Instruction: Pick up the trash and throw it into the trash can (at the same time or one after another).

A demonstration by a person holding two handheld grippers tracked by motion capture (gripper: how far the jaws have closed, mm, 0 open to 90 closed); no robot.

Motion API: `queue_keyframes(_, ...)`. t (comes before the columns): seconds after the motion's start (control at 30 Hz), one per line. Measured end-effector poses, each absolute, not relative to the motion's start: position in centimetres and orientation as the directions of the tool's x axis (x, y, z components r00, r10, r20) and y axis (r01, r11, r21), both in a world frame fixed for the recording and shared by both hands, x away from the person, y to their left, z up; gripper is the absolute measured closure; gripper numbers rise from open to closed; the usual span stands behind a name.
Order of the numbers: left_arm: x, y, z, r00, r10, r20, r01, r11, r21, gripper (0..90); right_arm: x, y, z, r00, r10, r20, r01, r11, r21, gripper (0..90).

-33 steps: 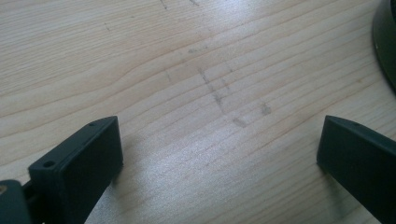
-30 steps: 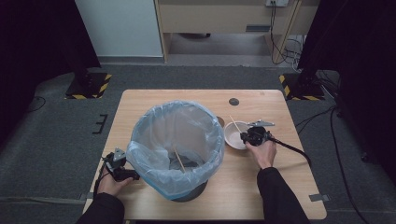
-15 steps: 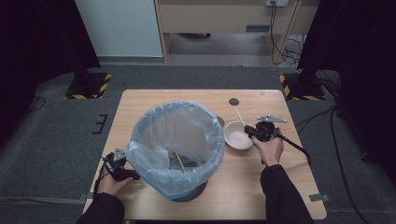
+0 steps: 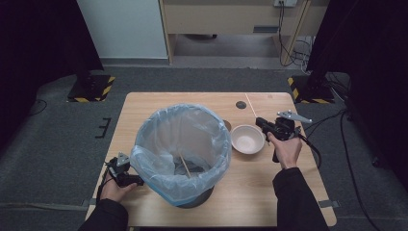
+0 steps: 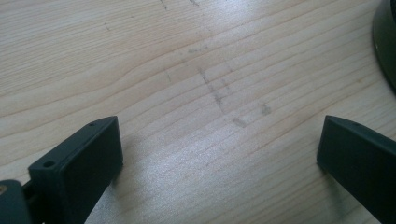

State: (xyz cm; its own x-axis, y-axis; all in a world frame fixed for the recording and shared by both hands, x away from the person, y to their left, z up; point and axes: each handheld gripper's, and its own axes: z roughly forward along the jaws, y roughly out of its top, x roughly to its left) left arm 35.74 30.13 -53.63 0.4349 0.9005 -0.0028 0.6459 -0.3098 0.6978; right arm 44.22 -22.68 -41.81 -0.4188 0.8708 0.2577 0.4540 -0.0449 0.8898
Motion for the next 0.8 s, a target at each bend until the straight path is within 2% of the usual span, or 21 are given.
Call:
queue_keyframes(0.23,35.7,30.1,-53.6,0.435,0.9,-0.003,0.646,-0.31,0.698,0.0,43.3,-23.1,-39.2,-0.456,0.838,0.3,0.388,-0.116,0.914,85.8)
queue_keyframes(0.8,35.7,30.1,-53.6,0.435,0.9,-0.003,0.646,-0.31,0.698,0.0,41.1,-23.1,-34.9,-0.544,0.77,0.332,0.279,-0.207,0.938,85.9)
